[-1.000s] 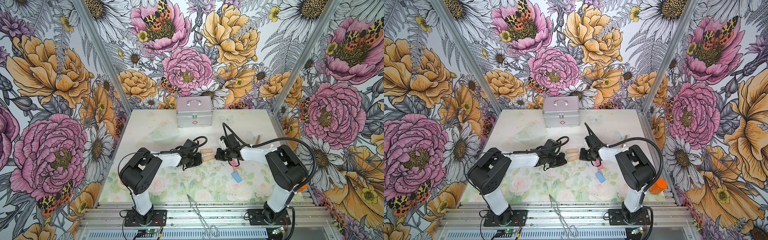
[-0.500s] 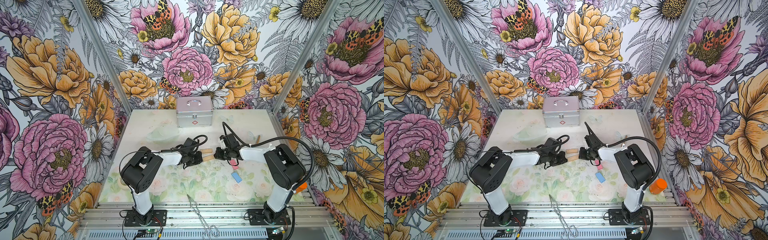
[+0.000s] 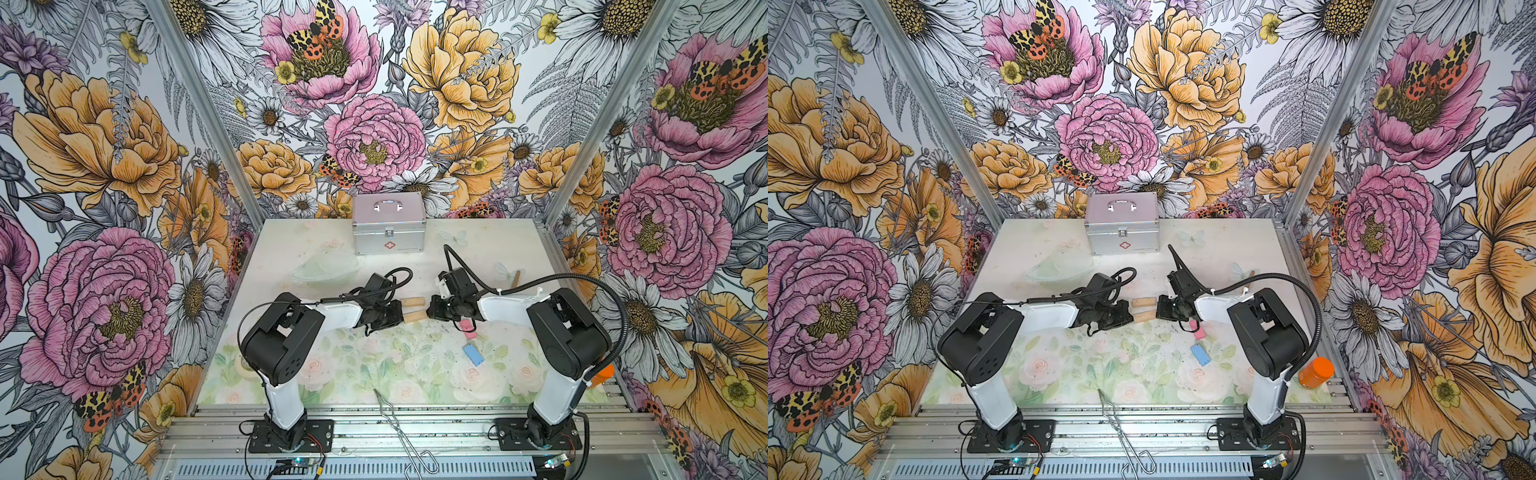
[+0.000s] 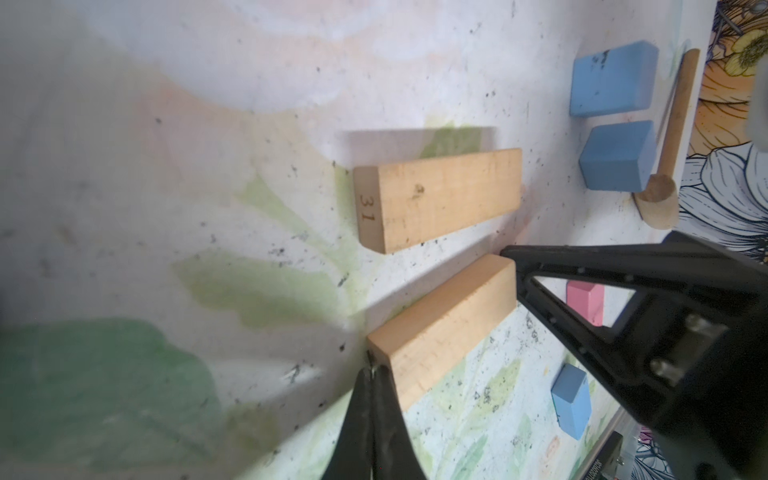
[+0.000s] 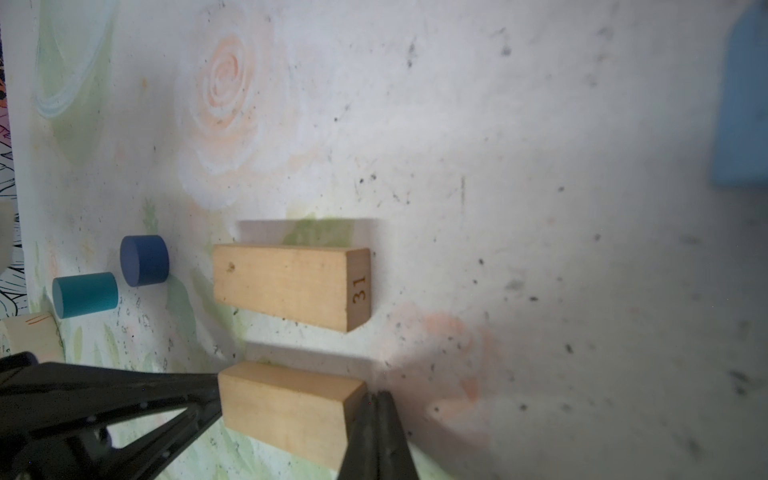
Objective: Build the wood block tower
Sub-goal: 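Push the two wood bars together between the left and right grippers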
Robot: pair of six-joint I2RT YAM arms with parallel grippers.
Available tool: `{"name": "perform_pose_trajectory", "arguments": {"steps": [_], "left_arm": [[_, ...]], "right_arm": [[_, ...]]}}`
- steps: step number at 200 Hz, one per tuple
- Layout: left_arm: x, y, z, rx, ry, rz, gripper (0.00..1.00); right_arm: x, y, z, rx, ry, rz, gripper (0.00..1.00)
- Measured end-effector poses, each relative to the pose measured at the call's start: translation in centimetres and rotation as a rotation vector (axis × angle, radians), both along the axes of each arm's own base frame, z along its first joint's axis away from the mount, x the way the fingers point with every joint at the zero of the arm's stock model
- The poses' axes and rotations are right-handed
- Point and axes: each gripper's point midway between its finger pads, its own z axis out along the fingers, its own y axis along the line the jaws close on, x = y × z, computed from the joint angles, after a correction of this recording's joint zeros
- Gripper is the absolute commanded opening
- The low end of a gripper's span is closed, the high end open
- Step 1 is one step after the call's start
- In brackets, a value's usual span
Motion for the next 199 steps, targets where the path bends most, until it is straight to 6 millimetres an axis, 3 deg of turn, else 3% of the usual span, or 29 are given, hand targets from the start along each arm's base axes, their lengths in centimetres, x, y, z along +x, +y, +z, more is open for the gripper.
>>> {"name": "perform_pose_trajectory", "arguments": {"steps": [62,199], "left_arm": [[1.3,0.0,-0.4,-0.001,0.004,0.015,0.00],[1.9,0.1,-0.4,0.001,0.003,0.023,0.00]], "right_arm": [[0.1,-0.1,0.0,-0.004,-0.003,-0.011,0.00],[0.9,0.1,0.0,-0.002,-0.010,-0.032,0.00]]}}
